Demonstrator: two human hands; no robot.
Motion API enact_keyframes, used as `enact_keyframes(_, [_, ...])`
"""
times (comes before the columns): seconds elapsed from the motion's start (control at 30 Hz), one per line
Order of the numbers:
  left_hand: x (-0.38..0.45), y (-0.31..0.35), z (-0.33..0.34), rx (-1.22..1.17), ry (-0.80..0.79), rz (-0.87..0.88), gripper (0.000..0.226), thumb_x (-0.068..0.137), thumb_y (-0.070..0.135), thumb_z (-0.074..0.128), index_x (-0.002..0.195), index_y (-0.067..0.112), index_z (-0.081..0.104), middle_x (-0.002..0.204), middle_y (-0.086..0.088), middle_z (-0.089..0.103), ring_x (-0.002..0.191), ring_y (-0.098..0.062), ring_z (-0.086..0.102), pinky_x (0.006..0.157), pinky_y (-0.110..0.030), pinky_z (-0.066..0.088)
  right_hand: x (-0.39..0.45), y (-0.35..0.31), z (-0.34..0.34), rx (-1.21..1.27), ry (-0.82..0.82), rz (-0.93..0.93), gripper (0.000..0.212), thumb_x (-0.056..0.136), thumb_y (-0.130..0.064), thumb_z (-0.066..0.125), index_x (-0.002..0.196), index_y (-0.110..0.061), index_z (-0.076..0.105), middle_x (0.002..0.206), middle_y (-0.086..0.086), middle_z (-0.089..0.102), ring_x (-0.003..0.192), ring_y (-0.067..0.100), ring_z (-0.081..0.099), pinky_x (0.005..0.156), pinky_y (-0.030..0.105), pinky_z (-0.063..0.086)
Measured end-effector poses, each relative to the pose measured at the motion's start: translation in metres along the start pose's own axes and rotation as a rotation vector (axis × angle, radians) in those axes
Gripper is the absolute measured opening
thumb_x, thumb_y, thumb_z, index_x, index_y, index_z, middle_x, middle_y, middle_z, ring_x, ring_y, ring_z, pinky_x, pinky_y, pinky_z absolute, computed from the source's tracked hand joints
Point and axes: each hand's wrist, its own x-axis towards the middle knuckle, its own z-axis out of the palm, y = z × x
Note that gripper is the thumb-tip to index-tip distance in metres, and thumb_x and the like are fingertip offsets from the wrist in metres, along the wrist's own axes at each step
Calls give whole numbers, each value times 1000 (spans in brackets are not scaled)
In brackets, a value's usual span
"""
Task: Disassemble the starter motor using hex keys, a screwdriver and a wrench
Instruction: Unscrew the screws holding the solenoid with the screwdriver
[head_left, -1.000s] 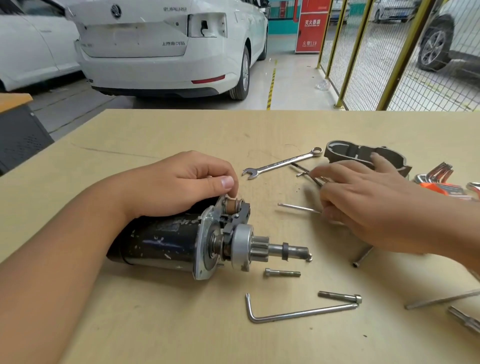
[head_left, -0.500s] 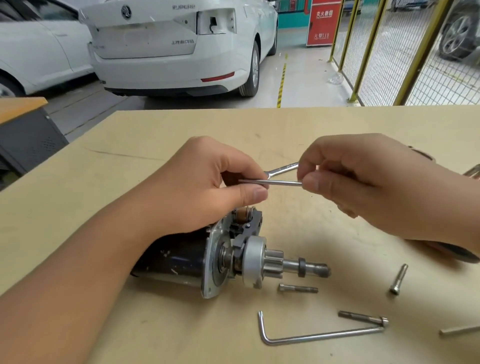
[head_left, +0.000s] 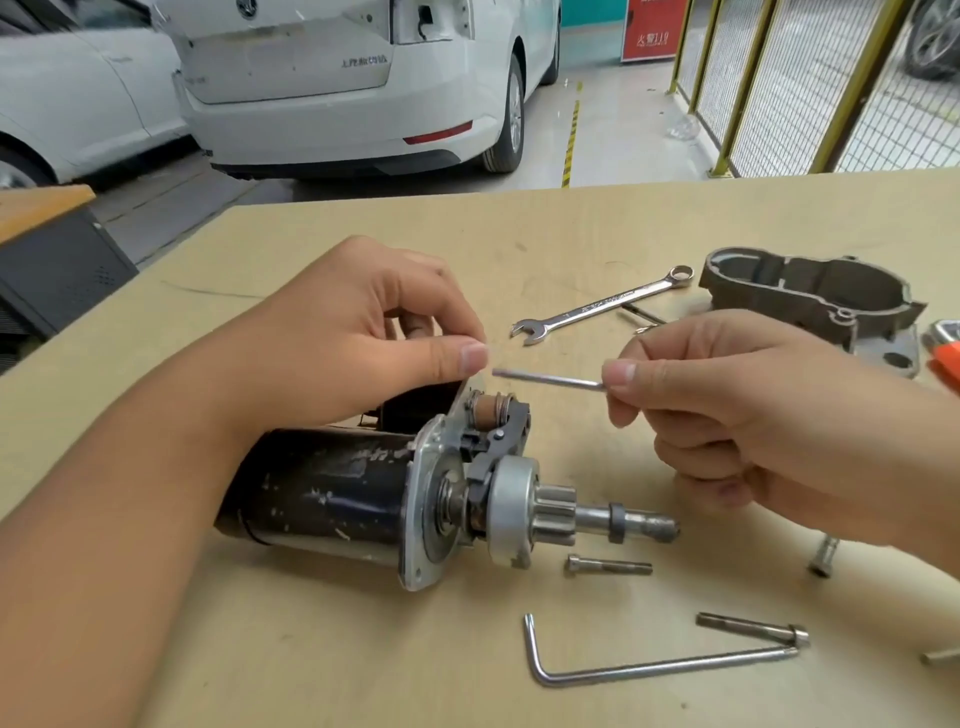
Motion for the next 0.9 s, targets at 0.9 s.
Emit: enact_keyframes(0.9, [1, -7, 2, -124, -76, -99, 28, 79, 52, 71, 94, 32, 84, 91, -26, 73, 87, -55, 62, 74, -65, 53, 2, 8, 18, -135, 76, -59, 35, 96, -30, 63, 64, -21, 70, 43, -8, 33, 37, 11, 26, 40, 22, 29])
